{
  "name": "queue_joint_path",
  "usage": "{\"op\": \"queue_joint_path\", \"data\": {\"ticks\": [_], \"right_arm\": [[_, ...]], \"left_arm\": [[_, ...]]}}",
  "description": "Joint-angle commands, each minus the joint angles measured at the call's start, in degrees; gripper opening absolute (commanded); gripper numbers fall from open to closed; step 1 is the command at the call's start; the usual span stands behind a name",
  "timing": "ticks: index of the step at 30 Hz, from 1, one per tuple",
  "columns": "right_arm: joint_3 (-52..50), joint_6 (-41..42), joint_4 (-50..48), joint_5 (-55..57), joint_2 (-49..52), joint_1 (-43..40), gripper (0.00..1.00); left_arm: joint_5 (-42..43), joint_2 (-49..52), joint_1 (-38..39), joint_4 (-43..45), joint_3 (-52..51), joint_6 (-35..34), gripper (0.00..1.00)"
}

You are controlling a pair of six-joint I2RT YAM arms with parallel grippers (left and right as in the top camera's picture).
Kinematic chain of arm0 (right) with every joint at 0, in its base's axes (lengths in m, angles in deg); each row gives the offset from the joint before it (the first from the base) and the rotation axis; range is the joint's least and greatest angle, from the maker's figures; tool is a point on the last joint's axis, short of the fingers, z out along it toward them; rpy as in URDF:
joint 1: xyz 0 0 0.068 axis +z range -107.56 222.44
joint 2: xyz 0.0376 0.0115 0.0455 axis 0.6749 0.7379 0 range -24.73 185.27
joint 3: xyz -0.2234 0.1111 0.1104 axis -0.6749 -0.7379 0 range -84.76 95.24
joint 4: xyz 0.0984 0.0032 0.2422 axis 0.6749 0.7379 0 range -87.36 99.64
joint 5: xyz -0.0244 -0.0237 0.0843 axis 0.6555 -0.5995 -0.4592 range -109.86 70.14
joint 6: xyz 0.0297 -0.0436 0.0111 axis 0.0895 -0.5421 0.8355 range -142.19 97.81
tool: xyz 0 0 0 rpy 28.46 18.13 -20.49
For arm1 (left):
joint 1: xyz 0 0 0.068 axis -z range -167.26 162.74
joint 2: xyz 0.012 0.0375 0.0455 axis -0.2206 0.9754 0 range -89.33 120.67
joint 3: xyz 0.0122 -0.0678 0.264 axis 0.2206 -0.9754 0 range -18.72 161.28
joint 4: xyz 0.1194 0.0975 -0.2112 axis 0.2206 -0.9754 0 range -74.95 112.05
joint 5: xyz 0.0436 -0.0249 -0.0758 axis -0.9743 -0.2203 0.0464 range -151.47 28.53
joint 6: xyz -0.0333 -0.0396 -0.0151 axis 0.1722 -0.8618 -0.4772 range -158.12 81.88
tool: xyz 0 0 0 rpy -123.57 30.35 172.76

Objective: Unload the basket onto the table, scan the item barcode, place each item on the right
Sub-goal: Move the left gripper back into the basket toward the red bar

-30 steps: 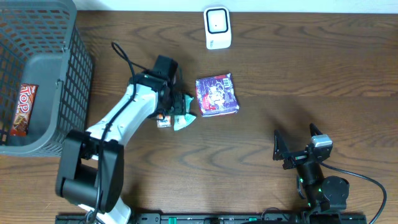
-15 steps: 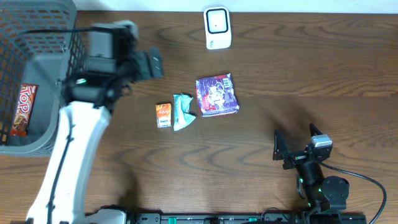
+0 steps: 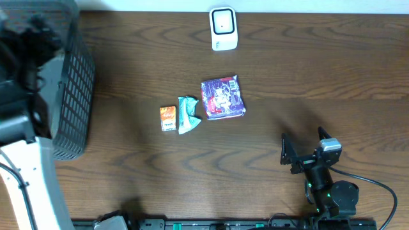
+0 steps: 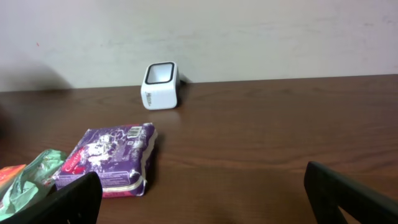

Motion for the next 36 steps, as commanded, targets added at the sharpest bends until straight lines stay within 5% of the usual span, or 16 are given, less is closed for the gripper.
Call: {"op": "queue_joint_path", "data": {"ticks": [1, 10, 16, 20, 36], "right_arm": [[-0.2, -0.8, 0.0, 0.0, -0.3, -0.3, 0.99], [-0.2, -0.7, 0.0, 0.0, -0.3, -0.3, 0.99], [-0.2, -0.7, 0.0, 0.0, -0.3, -0.3, 0.99], [-0.2, -0.7, 0.0, 0.0, -0.3, -0.3, 0.99], [-0.2, -0.7, 0.0, 0.0, -0.3, -0.3, 0.99]], "left_arm": [[-3.6, 3.3, -5.4, -0.2, 0.6, 6.1, 1.00], [-3.8, 14.3, -10.5, -6.3, 0.6, 31.4, 0.98], [-10.4, 21.4, -12.7, -8.7, 0.6, 34.5, 0.96], [-10.5, 26.6, -14.0, -9.6, 0.6, 37.7, 0.83], [-10.5, 41.6, -15.5, -9.9, 0.5, 37.8, 0.84]]}}
